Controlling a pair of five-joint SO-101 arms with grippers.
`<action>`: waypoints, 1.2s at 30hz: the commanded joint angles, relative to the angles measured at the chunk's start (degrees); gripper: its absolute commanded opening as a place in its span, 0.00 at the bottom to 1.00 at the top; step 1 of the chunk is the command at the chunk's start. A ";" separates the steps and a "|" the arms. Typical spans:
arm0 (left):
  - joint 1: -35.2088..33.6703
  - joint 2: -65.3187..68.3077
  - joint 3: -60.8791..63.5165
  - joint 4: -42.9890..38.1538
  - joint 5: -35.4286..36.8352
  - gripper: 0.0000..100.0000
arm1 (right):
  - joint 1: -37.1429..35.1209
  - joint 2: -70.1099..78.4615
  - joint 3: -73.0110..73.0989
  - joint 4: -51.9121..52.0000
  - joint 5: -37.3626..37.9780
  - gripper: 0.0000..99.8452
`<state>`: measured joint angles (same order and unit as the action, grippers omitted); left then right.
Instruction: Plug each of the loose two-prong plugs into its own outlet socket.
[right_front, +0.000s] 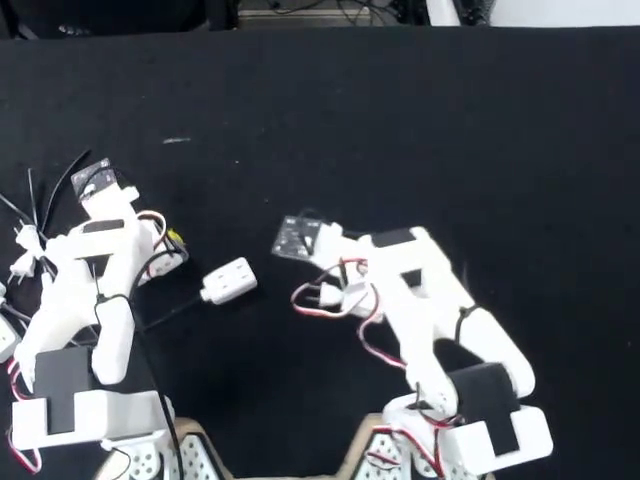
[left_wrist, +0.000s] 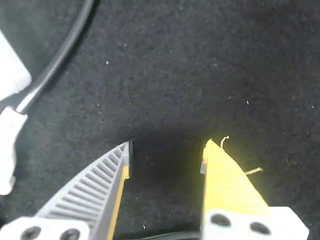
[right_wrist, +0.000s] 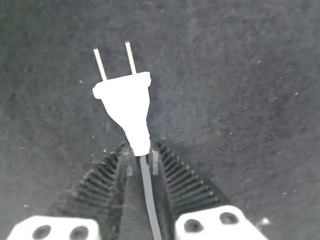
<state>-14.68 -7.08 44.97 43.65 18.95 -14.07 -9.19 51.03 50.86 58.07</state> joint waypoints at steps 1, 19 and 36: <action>-0.66 -1.85 -0.40 -0.79 0.26 0.23 | 1.05 -2.59 0.04 -0.88 -0.62 0.09; -0.75 -1.67 -0.40 -0.79 0.18 0.23 | -7.65 -7.69 0.66 1.41 -0.26 0.23; -0.66 -1.67 -0.40 -0.79 0.18 0.23 | -8.26 -7.60 8.40 -11.08 9.14 0.22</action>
<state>-14.68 -7.08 44.97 43.65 18.95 -21.10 -14.99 59.56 41.19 64.31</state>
